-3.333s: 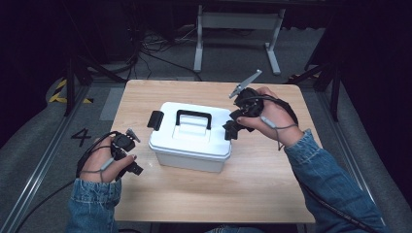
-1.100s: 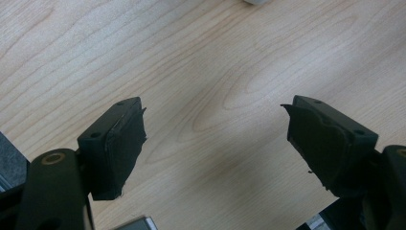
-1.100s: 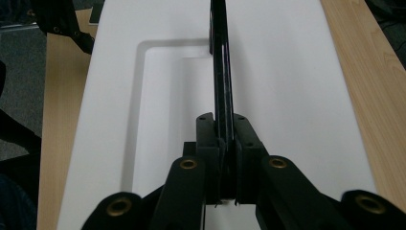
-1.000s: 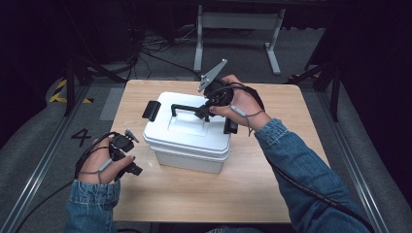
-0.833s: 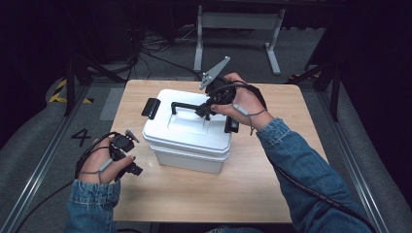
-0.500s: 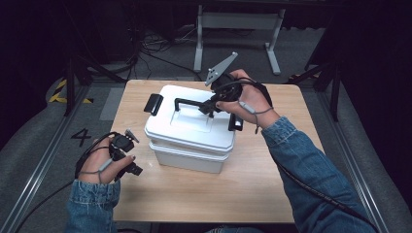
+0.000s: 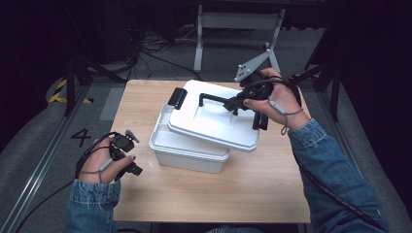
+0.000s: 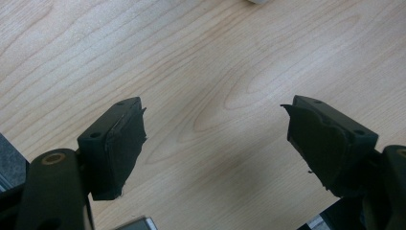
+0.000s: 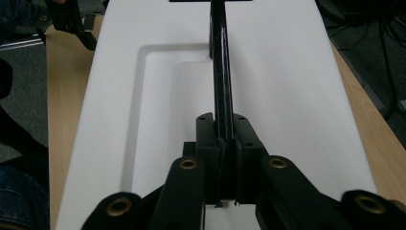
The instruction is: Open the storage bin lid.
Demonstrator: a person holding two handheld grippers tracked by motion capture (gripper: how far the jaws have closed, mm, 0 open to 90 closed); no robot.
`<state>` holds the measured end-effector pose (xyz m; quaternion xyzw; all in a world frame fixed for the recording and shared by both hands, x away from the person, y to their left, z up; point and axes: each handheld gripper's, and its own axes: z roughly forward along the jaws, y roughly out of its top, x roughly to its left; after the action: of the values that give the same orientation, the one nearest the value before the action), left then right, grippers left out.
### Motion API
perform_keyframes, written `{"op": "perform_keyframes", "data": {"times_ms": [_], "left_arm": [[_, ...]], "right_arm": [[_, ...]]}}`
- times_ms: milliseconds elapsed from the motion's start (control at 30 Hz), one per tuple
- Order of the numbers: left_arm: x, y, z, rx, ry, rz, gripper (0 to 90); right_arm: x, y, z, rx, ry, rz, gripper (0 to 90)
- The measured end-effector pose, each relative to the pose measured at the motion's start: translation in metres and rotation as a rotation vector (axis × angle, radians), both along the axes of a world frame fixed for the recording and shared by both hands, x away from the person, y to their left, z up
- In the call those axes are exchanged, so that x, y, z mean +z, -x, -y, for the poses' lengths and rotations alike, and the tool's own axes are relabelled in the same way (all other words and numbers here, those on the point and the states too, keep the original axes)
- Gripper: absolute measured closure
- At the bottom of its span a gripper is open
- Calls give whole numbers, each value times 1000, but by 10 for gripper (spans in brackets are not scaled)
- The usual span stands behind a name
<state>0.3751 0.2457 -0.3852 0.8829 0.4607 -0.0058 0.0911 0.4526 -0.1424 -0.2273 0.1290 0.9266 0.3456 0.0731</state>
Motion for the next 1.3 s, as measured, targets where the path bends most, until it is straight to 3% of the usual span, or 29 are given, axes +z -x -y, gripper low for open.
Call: {"op": "perform_keyframes", "data": {"times_ms": [167, 367, 933, 967, 1300], "left_arm": [[0, 1, 2, 7, -1, -3, 214], [-1, 0, 2, -4, -11, -5, 214], [-2, 0, 2, -4, -14, -9, 214], [-2, 1, 3, 14, -8, -14, 214], [-2, 1, 4, 3, -9, -16, 214]], "right_arm": [[-1, 3, 33, -46, -6, -8, 845], [-1, 6, 60, -93, -18, -3, 845], [-7, 8, 110, -205, -6, -19, 845], [-9, 8, 113, -210, -6, -20, 845], [-28, 2, 138, -295, 12, -34, 845]]}}
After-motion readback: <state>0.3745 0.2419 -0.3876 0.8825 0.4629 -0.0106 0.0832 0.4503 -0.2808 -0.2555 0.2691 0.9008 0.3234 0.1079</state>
